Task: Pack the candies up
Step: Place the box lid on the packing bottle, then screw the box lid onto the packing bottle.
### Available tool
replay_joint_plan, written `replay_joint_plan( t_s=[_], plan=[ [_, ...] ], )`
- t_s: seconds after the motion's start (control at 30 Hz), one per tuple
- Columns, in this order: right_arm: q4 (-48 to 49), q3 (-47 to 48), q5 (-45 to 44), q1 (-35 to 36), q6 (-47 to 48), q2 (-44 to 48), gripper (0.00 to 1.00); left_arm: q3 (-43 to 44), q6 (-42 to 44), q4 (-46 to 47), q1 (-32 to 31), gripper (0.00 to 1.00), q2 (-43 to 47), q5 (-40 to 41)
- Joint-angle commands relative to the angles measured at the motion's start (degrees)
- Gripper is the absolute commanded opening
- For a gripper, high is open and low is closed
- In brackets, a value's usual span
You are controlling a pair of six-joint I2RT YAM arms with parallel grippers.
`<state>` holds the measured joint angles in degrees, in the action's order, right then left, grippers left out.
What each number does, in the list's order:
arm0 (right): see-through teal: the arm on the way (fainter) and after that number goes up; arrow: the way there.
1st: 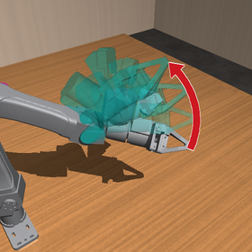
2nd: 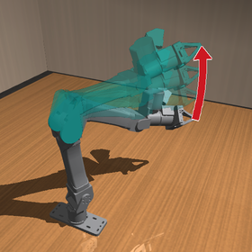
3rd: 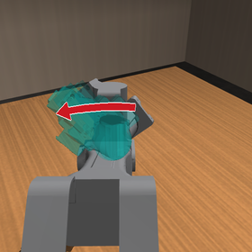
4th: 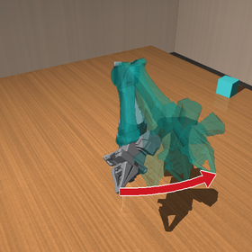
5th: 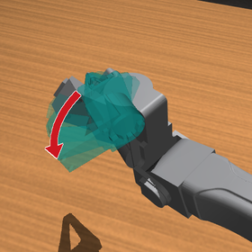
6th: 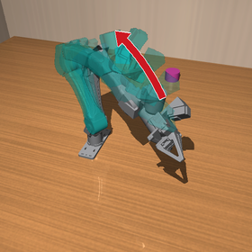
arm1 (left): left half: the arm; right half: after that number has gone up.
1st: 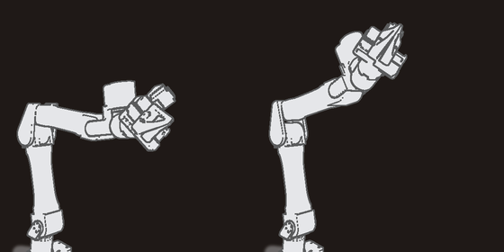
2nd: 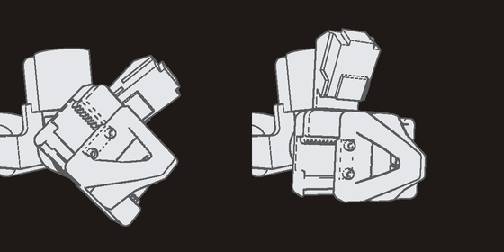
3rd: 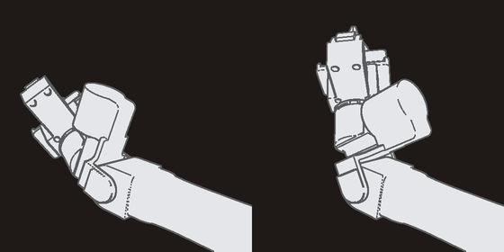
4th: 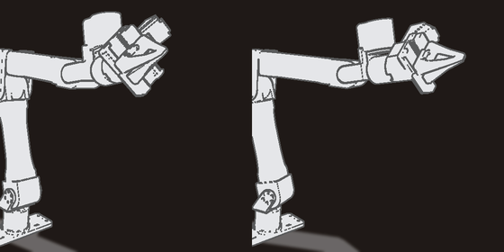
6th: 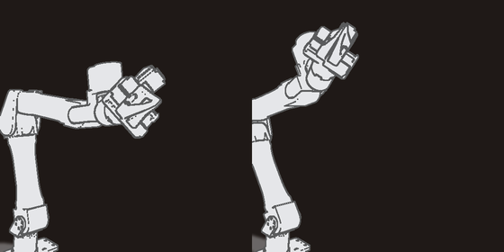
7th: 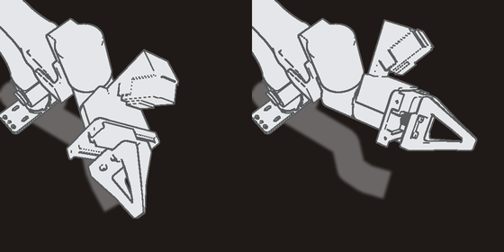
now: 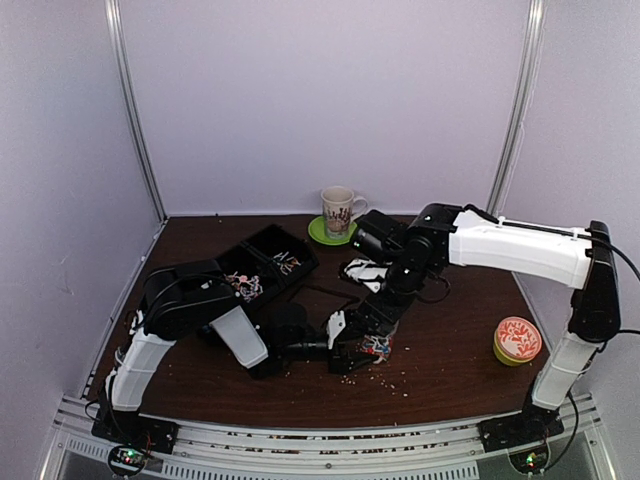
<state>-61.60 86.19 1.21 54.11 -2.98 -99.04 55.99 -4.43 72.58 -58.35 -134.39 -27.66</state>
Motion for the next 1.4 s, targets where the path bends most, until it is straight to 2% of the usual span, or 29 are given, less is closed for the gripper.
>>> replay_joint_plan(
  t_s=[0.0,0.33,0.77,1.07,1.37],
  plan=[
    [0.7,-0.9,0.4,-0.5,0.8,3.4,0.93,-0.4,-0.3,0.8,0.0,0.62,-1.2,1.2],
    [5.4,-7.4,8.0,-3.8,2.3,10.3,0.92,-0.4,-0.2,0.7,0.0,0.63,-1.3,0.9],
    [26.5,-16.3,17.9,-11.6,-3.7,16.0,0.81,-0.3,-0.2,0.9,0.0,0.63,-1.4,0.4],
    [33.0,-18.6,23.3,-14.0,-5.2,12.3,0.64,-0.4,-0.3,1.1,0.0,0.64,-1.4,0.5],
    [36.1,-23.2,28.4,-14.9,-5.5,12.4,0.55,-0.3,-0.3,1.1,0.0,0.65,-1.4,0.6]
  ],
)
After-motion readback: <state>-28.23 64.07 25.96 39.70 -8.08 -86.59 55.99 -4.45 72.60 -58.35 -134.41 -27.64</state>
